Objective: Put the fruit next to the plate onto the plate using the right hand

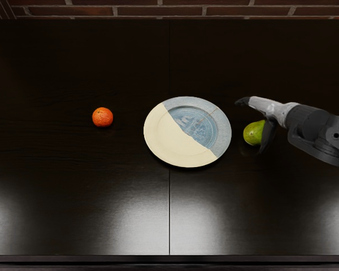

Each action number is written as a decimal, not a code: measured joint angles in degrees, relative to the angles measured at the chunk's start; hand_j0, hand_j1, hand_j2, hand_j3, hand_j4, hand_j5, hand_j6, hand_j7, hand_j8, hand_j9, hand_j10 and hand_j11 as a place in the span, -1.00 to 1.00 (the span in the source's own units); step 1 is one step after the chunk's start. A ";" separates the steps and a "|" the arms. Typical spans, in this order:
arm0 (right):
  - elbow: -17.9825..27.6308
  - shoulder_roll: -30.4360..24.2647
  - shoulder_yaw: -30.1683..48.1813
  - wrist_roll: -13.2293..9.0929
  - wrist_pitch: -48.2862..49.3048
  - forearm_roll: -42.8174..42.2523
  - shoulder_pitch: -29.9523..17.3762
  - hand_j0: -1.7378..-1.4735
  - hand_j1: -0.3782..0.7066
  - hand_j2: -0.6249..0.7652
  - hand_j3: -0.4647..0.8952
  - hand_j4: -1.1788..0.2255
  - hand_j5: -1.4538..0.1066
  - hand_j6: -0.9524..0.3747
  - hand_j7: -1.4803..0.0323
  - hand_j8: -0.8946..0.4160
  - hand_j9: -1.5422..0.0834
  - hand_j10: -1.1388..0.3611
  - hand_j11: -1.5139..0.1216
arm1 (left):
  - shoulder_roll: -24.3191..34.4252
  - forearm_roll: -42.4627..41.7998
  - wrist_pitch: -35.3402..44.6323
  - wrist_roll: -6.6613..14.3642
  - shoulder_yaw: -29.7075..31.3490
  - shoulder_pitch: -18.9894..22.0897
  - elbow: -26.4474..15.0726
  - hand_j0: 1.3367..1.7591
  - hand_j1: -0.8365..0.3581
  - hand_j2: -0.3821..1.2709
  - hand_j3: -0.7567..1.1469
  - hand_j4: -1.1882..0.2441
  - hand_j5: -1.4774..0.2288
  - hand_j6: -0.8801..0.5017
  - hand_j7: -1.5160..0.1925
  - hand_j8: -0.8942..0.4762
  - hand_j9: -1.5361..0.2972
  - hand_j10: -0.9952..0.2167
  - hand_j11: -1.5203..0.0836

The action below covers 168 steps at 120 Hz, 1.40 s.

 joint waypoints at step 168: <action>-6.62 4.60 -3.25 0.00 -2.58 -7.85 -1.54 -0.40 -0.19 -0.19 -0.32 0.19 0.29 -0.09 0.37 -0.16 0.35 0.06 0.31 | 0.00 0.00 0.00 0.01 0.00 0.00 0.00 0.52 0.95 -0.53 -0.21 0.63 0.70 0.25 0.75 0.28 0.65 0.61 0.87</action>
